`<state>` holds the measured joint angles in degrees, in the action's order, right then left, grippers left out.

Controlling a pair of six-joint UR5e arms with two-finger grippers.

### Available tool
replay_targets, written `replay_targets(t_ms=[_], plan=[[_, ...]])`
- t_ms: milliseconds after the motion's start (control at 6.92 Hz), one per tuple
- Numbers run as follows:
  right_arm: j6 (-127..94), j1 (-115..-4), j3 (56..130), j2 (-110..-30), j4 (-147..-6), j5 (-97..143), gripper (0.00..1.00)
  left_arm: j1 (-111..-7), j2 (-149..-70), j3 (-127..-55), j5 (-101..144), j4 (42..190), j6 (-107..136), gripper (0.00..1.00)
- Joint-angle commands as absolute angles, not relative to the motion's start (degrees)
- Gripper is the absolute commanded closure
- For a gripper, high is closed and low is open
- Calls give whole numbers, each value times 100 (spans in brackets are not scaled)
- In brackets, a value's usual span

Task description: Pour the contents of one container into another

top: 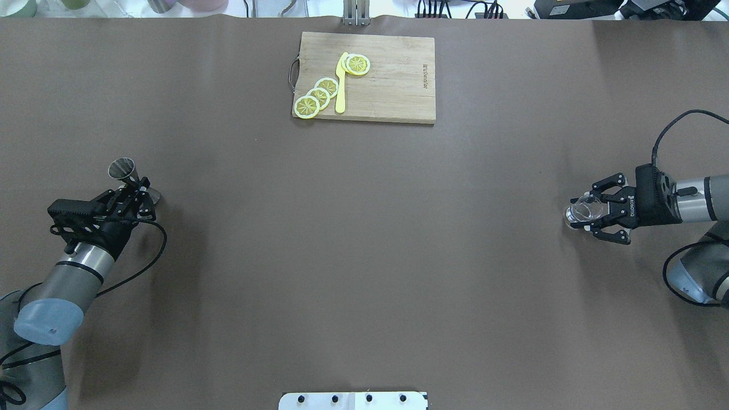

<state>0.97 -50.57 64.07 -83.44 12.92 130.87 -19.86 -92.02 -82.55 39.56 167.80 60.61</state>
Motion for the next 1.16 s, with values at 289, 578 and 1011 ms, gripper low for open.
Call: replay_targets(t_ms=[289, 578, 1011], plan=[[88, -5062, 6407, -8262, 1301, 13096, 34, -1986, -9193, -8394, 3929, 16787, 6029, 100], [88, -5063, 6407, -8227, 1301, 13096, 25, -1995, -9193, -8394, 3929, 16778, 6029, 94], [79, -5080, 6416, -8227, 1309, 13104, 0, -1986, -9202, -8358, 3929, 16778, 6029, 87]])
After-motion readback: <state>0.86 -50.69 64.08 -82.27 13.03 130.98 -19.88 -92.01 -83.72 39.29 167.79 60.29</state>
